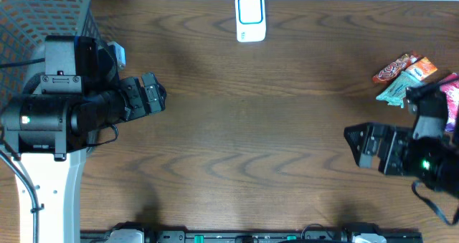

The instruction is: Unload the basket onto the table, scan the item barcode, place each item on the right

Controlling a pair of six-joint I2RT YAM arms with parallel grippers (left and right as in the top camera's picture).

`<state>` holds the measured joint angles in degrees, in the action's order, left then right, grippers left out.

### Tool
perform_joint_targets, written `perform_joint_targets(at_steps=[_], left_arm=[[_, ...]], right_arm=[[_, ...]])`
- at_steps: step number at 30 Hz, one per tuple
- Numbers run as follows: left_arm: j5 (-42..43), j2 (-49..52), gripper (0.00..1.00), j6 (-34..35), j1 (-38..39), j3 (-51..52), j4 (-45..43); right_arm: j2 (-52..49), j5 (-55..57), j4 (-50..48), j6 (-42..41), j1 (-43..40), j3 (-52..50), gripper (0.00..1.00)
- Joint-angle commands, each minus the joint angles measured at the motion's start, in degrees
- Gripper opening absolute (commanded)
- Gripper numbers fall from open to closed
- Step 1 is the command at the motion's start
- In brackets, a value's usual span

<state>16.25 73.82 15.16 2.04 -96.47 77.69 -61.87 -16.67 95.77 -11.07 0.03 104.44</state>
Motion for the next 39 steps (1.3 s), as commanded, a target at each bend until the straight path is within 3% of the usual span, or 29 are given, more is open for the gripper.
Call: perform_joint_targets(at_steps=[1,14,19,39], left_arm=[[0.2,0.0,0.98,-0.5,0.2,-0.9,0.0],[0.2,0.0,0.98,-0.5,0.2,-0.9,0.0],[0.2,0.0,0.98,-0.5,0.2,-0.9,0.0],[0.2,0.0,0.98,-0.5,0.2,-0.9,0.0]], right_arm=[[3.7,0.7,-1.2,0.9,0.5,-3.1,0.99],[18.6,-0.2,-17.4,2.7,0.5,-28.9,0.99],[24.4,-5.1,-24.4,7.3,0.5,-36.8,0.99],[37.2,-7.9,-38.2,10.1,0.7,-52.4,0.99]])
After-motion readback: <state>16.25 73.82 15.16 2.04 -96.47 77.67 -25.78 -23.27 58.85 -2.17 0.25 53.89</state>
